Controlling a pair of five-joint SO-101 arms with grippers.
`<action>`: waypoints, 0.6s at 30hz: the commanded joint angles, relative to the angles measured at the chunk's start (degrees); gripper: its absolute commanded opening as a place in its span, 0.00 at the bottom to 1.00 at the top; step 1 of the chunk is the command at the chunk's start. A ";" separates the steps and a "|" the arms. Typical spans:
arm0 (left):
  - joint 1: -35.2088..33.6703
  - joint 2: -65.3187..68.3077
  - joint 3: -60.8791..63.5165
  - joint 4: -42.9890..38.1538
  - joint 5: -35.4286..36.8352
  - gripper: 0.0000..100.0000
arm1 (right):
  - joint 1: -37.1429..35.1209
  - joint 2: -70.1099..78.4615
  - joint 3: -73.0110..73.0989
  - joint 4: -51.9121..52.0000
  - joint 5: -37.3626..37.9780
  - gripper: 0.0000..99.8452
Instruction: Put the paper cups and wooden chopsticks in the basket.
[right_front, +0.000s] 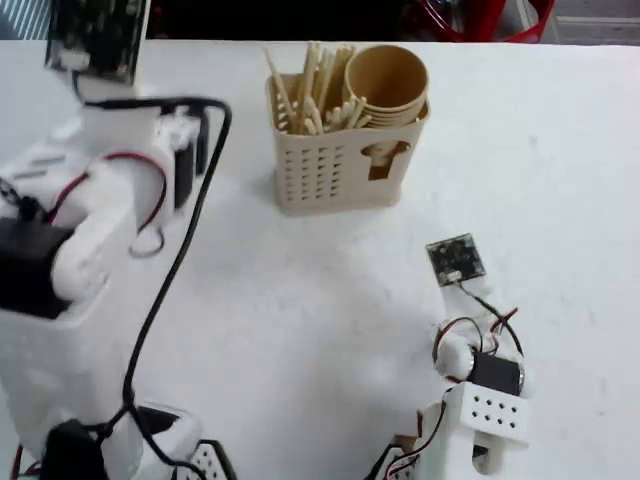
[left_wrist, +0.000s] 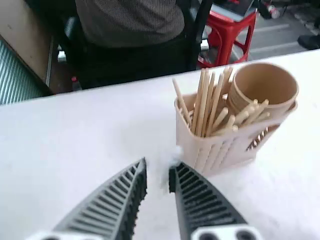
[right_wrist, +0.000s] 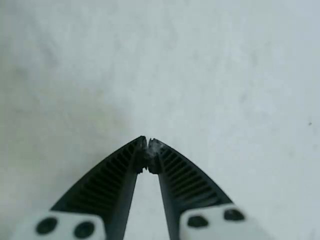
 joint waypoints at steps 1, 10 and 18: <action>-2.42 -4.62 9.32 1.93 0.00 0.10 | 0.57 -0.75 -3.08 -0.57 -2.29 0.02; -5.85 -24.57 59.52 -30.51 -11.60 0.10 | 0.48 -0.75 -2.81 -0.57 -2.46 0.02; -5.93 -45.49 103.56 -65.41 -14.77 0.09 | 0.31 -1.80 -3.16 -0.57 -2.46 0.02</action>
